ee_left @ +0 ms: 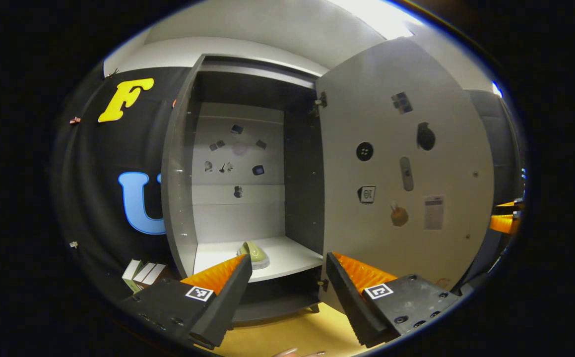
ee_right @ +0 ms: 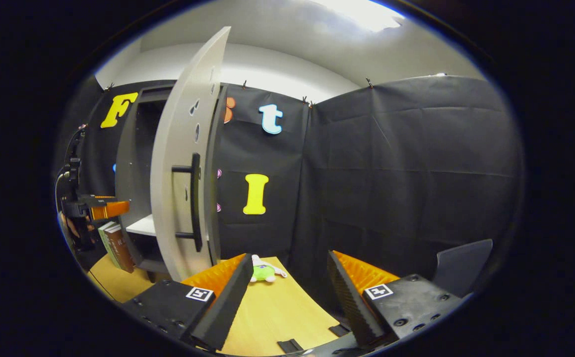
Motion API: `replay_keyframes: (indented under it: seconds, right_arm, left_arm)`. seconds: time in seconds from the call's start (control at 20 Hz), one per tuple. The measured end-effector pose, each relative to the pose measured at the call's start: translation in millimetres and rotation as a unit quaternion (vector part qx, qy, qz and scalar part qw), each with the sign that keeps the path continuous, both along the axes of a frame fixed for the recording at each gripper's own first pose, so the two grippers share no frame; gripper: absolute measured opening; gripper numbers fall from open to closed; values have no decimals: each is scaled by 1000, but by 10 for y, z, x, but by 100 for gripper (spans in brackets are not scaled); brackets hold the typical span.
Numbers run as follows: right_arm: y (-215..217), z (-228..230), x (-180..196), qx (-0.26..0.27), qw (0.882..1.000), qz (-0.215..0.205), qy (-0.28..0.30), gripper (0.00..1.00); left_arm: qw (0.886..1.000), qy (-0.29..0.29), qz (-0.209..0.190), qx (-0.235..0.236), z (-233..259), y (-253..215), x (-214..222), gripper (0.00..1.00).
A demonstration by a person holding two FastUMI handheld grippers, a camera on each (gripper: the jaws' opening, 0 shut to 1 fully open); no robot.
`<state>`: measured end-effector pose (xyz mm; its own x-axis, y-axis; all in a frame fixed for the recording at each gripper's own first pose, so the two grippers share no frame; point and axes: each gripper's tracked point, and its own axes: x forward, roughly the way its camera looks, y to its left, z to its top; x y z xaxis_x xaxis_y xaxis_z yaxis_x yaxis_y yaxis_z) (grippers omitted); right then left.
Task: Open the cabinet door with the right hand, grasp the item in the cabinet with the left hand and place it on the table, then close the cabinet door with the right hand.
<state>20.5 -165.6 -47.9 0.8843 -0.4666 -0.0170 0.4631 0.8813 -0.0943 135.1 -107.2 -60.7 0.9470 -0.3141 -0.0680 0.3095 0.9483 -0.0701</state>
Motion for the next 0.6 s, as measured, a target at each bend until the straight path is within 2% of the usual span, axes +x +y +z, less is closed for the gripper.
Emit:
replay_keyframes:
  seconds: [0.05,0.15,0.25,0.4,0.55,0.6]
  right_arm:
    - [-77,-71,12,-3,1000,-6,10,99]
    - [-222,-186,81,-16,999,-11,30,98]
    - [-480,-297,102,-37,997,-40,51,98]
    - [-754,-500,194,-51,993,-57,85,97]
    - [-945,-609,330,-53,992,-55,102,98]
    - [-992,-595,389,-52,993,-51,98,98]
  left_arm:
    - [1000,0,7,10,17,48,131,95]
    - [999,-12,20,37,89,101,387,96]
    - [998,-17,24,53,119,88,661,94]
    - [995,-13,44,88,174,123,1079,96]
    - [990,-13,47,134,146,68,1517,95]
    - [989,-9,51,136,111,48,1646,94]
